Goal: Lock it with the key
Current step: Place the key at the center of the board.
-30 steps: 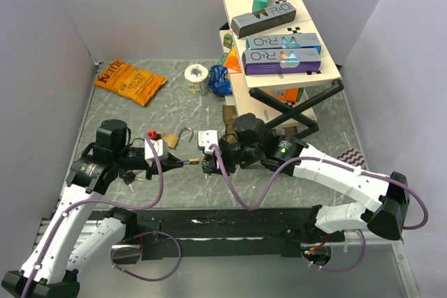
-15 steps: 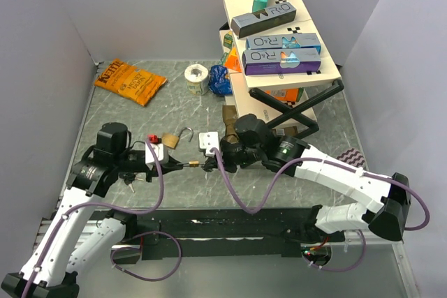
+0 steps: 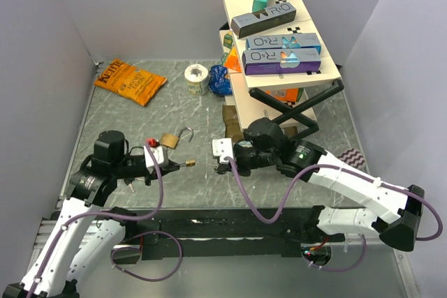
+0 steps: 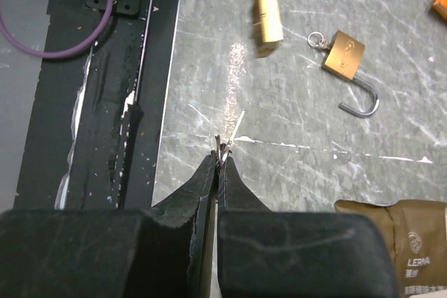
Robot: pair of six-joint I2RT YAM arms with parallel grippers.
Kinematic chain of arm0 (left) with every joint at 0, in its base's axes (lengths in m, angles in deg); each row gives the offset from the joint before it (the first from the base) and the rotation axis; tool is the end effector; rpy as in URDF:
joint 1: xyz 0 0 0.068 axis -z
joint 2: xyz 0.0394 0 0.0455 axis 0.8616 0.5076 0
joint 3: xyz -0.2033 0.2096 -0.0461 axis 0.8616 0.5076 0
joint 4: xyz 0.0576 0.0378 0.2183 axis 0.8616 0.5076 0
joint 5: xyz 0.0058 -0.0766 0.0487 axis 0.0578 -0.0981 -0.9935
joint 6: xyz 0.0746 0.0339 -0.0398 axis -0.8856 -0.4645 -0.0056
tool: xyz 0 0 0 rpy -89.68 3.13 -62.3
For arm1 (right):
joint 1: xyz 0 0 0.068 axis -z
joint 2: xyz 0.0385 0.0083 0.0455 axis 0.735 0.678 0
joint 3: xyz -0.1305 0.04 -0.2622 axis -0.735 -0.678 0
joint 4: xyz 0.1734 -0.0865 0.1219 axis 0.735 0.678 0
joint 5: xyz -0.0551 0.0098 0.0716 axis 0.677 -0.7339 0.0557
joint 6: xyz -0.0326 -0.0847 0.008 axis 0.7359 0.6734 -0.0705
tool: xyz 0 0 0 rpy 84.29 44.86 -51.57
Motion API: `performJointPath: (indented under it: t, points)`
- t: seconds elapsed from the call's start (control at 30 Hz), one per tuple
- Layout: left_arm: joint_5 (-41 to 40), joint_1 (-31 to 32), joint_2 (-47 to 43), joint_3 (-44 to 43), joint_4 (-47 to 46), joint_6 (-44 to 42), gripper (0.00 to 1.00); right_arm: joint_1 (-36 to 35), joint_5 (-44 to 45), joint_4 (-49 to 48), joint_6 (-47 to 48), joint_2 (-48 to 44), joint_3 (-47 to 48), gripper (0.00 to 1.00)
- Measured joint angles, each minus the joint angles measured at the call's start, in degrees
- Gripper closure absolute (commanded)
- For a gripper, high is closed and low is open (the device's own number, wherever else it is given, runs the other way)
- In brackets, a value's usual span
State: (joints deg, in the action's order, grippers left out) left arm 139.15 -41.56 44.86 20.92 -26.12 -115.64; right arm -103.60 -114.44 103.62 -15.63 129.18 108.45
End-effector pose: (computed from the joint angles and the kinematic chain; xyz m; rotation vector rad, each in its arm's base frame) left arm 0.0641 -0.0882 0.3057 1.3184 1.4948 -0.7715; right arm 0.0944 0.2117 0.3450 -1.6962 1.2978 0.7703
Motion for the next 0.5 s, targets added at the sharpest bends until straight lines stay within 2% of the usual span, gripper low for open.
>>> performJointPath:
  t: [0.17, 0.33, 0.37, 0.5]
  points:
    - [-8.55, -1.07, -0.85, 1.46, -12.68, 21.38, 0.99, -0.17, 0.61, -1.11, -3.23, 4.22, 2.16, 1.0]
    - [-21.84, -4.63, 7.28, -4.02, -18.71, 39.58, 0.99, -1.68, 4.26, -4.26, -7.58, 13.18, 8.9, 1.0]
    - [-23.67, -6.56, 9.55, -5.68, -18.95, 42.23, 0.99, -2.12, 5.68, -5.09, -8.59, 15.23, 10.58, 1.0]
    - [-26.43, -21.66, 18.49, -10.78, -19.89, 52.26, 0.99, -3.61, 11.58, -7.96, -12.39, 23.37, 18.1, 1.0]
